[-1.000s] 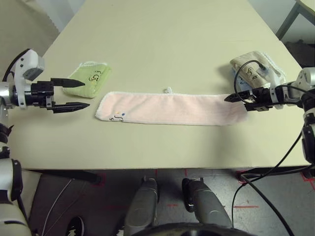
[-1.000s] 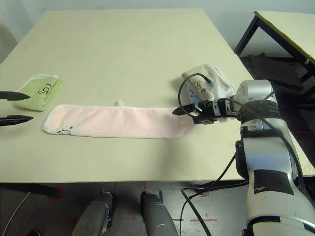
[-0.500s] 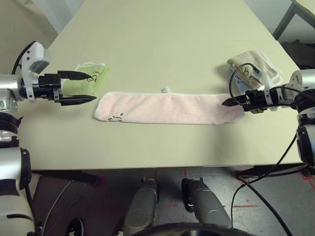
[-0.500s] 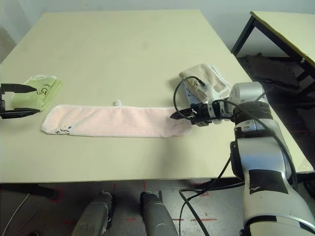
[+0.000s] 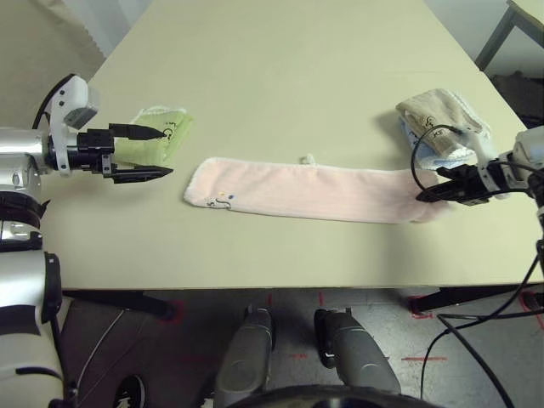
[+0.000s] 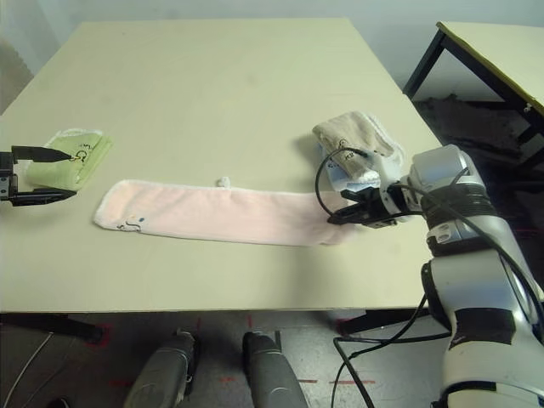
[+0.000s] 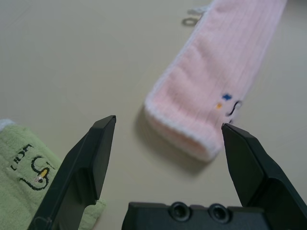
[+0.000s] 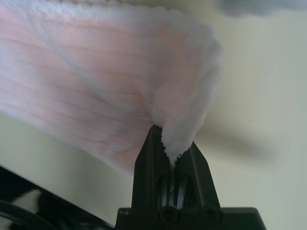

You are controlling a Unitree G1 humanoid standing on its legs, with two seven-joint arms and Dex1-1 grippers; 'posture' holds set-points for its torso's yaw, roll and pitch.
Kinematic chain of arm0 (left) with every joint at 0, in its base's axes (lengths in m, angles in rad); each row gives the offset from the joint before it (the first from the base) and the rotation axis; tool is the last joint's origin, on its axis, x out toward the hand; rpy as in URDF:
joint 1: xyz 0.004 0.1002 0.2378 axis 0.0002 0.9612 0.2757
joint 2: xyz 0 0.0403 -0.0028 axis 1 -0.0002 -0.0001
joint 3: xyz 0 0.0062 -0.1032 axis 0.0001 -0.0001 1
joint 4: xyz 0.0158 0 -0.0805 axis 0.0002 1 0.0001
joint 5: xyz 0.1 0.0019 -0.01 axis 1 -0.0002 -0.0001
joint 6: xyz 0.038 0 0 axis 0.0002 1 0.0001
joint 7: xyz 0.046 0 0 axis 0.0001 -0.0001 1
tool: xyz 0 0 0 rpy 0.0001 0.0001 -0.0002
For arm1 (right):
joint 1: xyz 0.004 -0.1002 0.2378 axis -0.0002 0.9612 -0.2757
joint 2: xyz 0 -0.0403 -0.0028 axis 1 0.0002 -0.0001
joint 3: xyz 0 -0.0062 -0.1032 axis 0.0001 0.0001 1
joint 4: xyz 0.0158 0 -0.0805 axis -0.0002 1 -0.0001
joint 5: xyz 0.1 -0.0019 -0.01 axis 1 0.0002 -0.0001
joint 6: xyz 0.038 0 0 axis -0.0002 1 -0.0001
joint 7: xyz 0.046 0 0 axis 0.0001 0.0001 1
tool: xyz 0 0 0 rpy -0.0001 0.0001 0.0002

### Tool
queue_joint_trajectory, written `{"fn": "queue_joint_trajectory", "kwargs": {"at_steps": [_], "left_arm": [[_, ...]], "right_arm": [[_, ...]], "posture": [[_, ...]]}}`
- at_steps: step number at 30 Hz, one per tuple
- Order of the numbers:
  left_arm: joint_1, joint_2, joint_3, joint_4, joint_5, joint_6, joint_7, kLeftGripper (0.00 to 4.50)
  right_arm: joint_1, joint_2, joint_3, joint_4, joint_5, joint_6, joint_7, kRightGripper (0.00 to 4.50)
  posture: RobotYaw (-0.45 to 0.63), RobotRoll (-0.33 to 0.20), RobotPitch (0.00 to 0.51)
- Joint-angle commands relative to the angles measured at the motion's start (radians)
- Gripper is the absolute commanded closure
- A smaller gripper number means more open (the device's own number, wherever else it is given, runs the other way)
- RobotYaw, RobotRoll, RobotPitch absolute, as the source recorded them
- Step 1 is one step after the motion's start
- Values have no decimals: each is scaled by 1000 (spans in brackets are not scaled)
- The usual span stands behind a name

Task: Fold the towel and set it aside.

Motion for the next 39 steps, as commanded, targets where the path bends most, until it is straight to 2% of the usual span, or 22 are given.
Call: {"fn": "queue_joint_trajectory", "kwargs": {"at_steps": [1, 6, 11, 16, 22, 29, 34, 39], "left_arm": [[-9, -5, -13, 12, 14, -13, -9, 0], [-18, -10, -12, 25, 23, -17, -9, 0], [-19, -9, -15, 31, 24, -20, -9, 0], [-24, -16, -23, 37, 28, -24, -9, 0], [-22, -20, -28, 39, 31, -31, -9, 0], [-22, -24, -24, 42, 36, -32, -9, 0], [-25, -23, -23, 53, 48, -38, -9, 0], [-25, -25, -24, 42, 50, -36, -9, 0]], "right_arm": [[-16, -42, 62, -24, -67, -60, 32, 4454], [-53, -70, 101, -32, -125, -96, 91, 4454], [-84, -103, 152, -193, -133, -41, 169, 4454], [-93, -109, 172, -526, -71, 84, 179, 4454], [-74, -52, 103, -698, 44, 251, 85, 4454], [-52, 87, -52, -666, 148, 329, -105, 4454], [-52, 133, -120, -598, 265, 329, -220, 4454], [-72, 227, -208, -502, 395, 329, -369, 4454]], "posture": [[39, 0, 148], [36, 0, 150], [35, 0, 156], [36, 0, 162], [48, 0, 166], [53, 0, 165], [53, 0, 163], [53, 0, 167]]}}
